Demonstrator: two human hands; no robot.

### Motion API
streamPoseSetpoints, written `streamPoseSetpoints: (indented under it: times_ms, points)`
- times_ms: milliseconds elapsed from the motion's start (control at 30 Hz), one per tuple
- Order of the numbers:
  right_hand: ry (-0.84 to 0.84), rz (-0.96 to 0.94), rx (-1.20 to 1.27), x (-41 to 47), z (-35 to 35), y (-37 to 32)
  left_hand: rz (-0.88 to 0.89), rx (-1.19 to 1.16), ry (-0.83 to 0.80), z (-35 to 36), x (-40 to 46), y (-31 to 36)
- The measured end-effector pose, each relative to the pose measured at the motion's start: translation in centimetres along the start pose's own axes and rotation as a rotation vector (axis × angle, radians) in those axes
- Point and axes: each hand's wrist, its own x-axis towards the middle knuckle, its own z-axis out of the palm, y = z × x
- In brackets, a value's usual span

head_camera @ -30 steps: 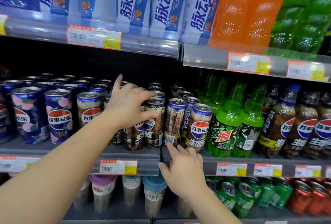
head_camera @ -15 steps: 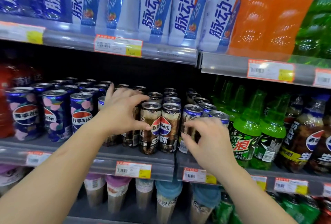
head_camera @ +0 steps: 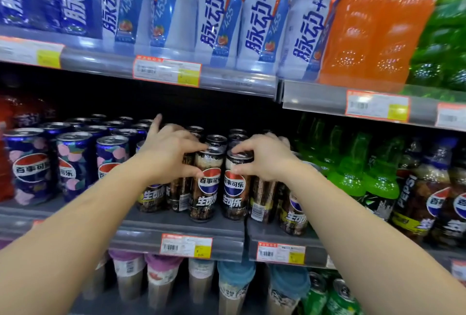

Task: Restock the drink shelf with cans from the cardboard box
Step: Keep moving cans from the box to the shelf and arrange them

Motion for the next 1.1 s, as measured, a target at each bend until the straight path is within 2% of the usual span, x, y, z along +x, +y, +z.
streamPoseSetpoints:
  times_ms: [100,200,367,533,633,733,767,867,967,1100]
  points:
    - [-0.056,-0.055,0.124,0.1,-0.3,0.8,0.053,-0.072,0.046,0.6,-0.2,-0.3]
    - [-0.074,-0.081,0.225,0.0,0.0,1.2,0.093,-0.05,0.099,1.0,-0.5,-0.8]
    - [0.07,-0.019,0.097,0.2,0.7,1.4,-0.005,0.023,-0.037,0.0,-0.1,0.6]
    - [-0.061,-0.074,0.227,-0.2,-1.3,2.9,0.001,-0.032,-0.003,-0.2,0.9,2.9]
    - [-0.082,-0.039,0.102,-0.1,-3.2,4.8,0.035,-0.066,0.0,-0.1,1.6,4.3]
    - [-0.273,-0.083,-0.038,-0.4,-3.5,5.8,0.046,-0.053,-0.05,0.4,2.8,5.9]
    - [-0.29,-0.093,-0.047,-0.4,-3.3,6.0,0.054,-0.039,-0.069,0.6,3.2,6.4]
    - [-0.19,-0.057,-0.099,0.0,-2.7,6.1,0.086,-0.001,-0.11,1.2,4.1,6.6]
    - [-0.105,0.01,-0.257,0.6,-2.0,5.4,0.09,-0.109,-0.131,1.1,4.4,5.5]
    - [-0.301,-0.07,-0.007,0.5,-2.8,5.9,0.109,-0.219,-0.211,0.5,4.3,4.9]
